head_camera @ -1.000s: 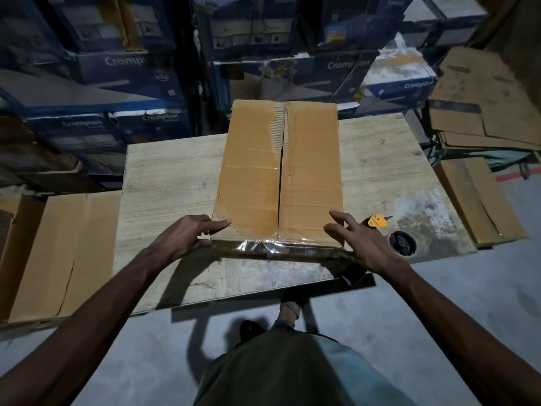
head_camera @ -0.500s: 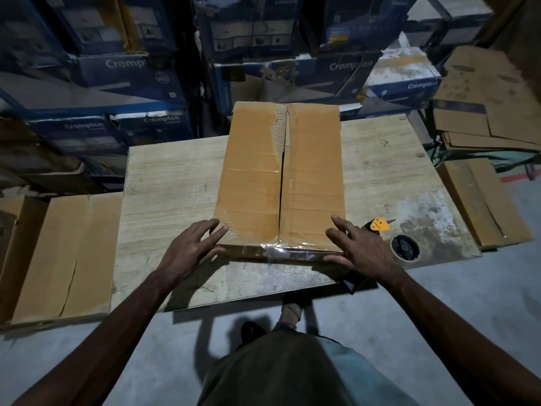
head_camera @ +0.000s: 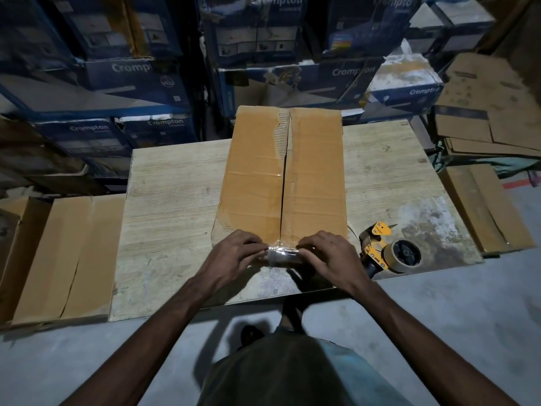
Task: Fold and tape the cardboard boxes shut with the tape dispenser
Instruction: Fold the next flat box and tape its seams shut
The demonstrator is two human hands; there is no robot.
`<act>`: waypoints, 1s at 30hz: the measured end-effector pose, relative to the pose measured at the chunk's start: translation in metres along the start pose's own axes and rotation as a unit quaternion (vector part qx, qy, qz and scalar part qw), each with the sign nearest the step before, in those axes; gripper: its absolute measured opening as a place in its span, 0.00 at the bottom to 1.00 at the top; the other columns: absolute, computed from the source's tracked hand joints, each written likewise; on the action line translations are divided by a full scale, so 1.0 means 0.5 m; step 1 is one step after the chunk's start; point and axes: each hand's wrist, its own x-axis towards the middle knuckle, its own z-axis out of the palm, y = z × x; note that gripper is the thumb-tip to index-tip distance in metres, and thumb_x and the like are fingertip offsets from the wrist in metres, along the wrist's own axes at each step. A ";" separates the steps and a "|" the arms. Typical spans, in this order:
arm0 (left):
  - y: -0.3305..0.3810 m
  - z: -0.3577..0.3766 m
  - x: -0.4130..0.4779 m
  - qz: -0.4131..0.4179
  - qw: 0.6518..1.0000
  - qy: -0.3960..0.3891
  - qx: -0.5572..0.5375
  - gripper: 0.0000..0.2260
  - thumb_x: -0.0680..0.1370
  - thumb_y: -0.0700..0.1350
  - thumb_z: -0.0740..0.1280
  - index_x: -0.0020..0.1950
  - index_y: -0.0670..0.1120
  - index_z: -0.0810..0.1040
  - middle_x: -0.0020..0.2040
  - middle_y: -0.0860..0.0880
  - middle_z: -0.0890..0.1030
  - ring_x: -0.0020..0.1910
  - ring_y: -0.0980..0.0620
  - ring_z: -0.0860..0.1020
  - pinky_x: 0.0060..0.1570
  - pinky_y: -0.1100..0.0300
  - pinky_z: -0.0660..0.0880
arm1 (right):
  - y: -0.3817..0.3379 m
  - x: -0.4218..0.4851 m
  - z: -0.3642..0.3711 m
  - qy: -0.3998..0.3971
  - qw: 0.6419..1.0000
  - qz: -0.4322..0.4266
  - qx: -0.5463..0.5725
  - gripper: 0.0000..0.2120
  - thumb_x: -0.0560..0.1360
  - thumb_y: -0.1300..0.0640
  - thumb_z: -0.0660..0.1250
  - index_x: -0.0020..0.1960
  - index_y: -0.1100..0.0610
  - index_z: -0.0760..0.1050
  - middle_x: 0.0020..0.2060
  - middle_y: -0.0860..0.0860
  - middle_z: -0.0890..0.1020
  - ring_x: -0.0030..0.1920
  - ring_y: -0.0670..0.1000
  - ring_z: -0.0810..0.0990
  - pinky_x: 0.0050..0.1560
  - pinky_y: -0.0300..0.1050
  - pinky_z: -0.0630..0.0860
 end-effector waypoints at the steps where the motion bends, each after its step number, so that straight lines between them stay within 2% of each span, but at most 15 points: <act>1: 0.009 0.010 0.014 0.005 1.000 -0.003 0.000 0.12 0.82 0.48 0.69 0.65 0.50 0.85 0.57 0.50 0.83 0.55 0.51 0.78 0.48 0.53 0.79 | -0.006 0.012 0.013 -0.015 1.000 0.001 0.004 0.14 0.81 0.42 0.66 0.60 0.47 0.83 0.51 0.45 0.84 0.50 0.47 0.80 0.55 0.52 0.77; 2: 0.018 0.019 0.026 0.007 1.000 -0.011 -0.002 0.12 0.81 0.46 0.70 0.64 0.50 0.85 0.56 0.50 0.83 0.53 0.51 0.77 0.47 0.54 0.78 | -0.011 0.022 0.025 -0.024 1.000 -0.003 -0.001 0.13 0.81 0.42 0.66 0.59 0.47 0.83 0.49 0.45 0.84 0.49 0.47 0.80 0.54 0.50 0.75; 5: 0.035 0.034 0.046 0.010 0.999 -0.038 -0.007 0.12 0.82 0.51 0.67 0.61 0.49 0.85 0.52 0.51 0.80 0.51 0.52 0.76 0.46 0.56 0.76 | -0.015 0.036 0.044 -0.026 0.999 -0.012 -0.025 0.15 0.79 0.38 0.66 0.56 0.44 0.85 0.46 0.43 0.83 0.47 0.47 0.80 0.49 0.47 0.68; 8: 0.043 0.035 0.057 -0.002 0.999 -0.036 -0.008 0.06 0.79 0.45 0.72 0.53 0.46 0.86 0.49 0.50 0.80 0.49 0.51 0.77 0.46 0.53 0.77 | -0.016 0.038 0.055 -0.015 0.994 -0.043 -0.102 0.15 0.78 0.36 0.65 0.50 0.45 0.85 0.42 0.43 0.82 0.41 0.47 0.79 0.45 0.45 0.70; 11: 0.053 0.031 0.076 -0.043 0.997 -0.057 -0.013 0.02 0.76 0.43 0.75 0.46 0.45 0.85 0.45 0.51 0.79 0.44 0.52 0.76 0.44 0.54 0.75 | -0.022 0.045 0.061 -0.015 0.990 -0.054 -0.128 0.10 0.76 0.40 0.72 0.46 0.46 0.82 0.39 0.44 0.81 0.38 0.49 0.79 0.41 0.46 0.70; 13: 0.063 0.029 0.090 -0.064 0.995 -0.076 -0.002 0.04 0.76 0.43 0.75 0.42 0.46 0.82 0.41 0.52 0.77 0.40 0.52 0.75 0.40 0.54 0.74 | -0.032 0.056 0.061 -0.031 0.991 -0.032 -0.126 0.11 0.74 0.39 0.74 0.44 0.46 0.80 0.37 0.44 0.80 0.36 0.49 0.78 0.42 0.46 0.72; 15: 0.078 0.025 0.106 -0.082 0.992 -0.091 0.003 0.09 0.75 0.41 0.75 0.39 0.49 0.78 0.39 0.53 0.75 0.37 0.53 0.74 0.35 0.59 0.70 | -0.045 0.069 0.058 -0.045 0.993 -0.003 -0.112 0.12 0.74 0.38 0.74 0.45 0.46 0.78 0.37 0.44 0.81 0.37 0.50 0.79 0.46 0.49 0.75; 19: 0.097 0.017 0.136 -0.130 0.987 -0.091 -0.028 0.21 0.72 0.39 0.76 0.32 0.57 0.68 0.33 0.57 0.74 0.32 0.55 0.74 0.30 0.69 0.60 | -0.072 0.090 0.050 -0.051 0.996 0.048 -0.054 0.11 0.72 0.44 0.76 0.47 0.48 0.78 0.39 0.47 0.84 0.41 0.54 0.81 0.52 0.50 0.72; 22: 0.090 0.019 0.129 -0.144 0.984 -0.099 -0.036 0.21 0.70 0.38 0.78 0.33 0.55 0.67 0.33 0.56 0.74 0.32 0.58 0.72 0.29 0.68 0.62 | -0.065 0.087 0.046 -0.065 0.994 0.067 -0.053 0.14 0.71 0.43 0.77 0.45 0.48 0.74 0.38 0.45 0.83 0.40 0.51 0.80 0.50 0.48 0.71; 24: 0.065 0.018 0.104 -0.162 0.981 -0.096 -0.040 0.19 0.70 0.40 0.80 0.35 0.53 0.70 0.36 0.55 0.75 0.35 0.55 0.74 0.32 0.67 0.63 | -0.044 0.074 0.037 -0.075 0.993 0.078 -0.048 0.16 0.70 0.41 0.78 0.45 0.47 0.74 0.36 0.42 0.81 0.38 0.47 0.78 0.46 0.44 0.71; 27: 0.007 -0.014 0.062 -0.207 0.973 -0.081 -0.056 0.18 0.70 0.44 0.82 0.37 0.49 0.71 0.38 0.52 0.76 0.36 0.52 0.74 0.35 0.59 0.72 | 0.003 0.043 0.007 -0.087 0.987 0.123 -0.058 0.16 0.69 0.40 0.79 0.43 0.46 0.74 0.34 0.41 0.80 0.37 0.44 0.78 0.39 0.40 0.67; 30: -0.060 -0.067 0.024 -0.207 0.975 -0.081 -0.003 0.21 0.66 0.52 0.83 0.36 0.51 0.70 0.36 0.53 0.75 0.33 0.55 0.71 0.32 0.60 0.66 | 0.049 0.008 -0.030 -0.073 0.980 0.154 -0.102 0.22 0.67 0.35 0.78 0.39 0.49 0.71 0.31 0.42 0.79 0.35 0.45 0.77 0.34 0.40 0.63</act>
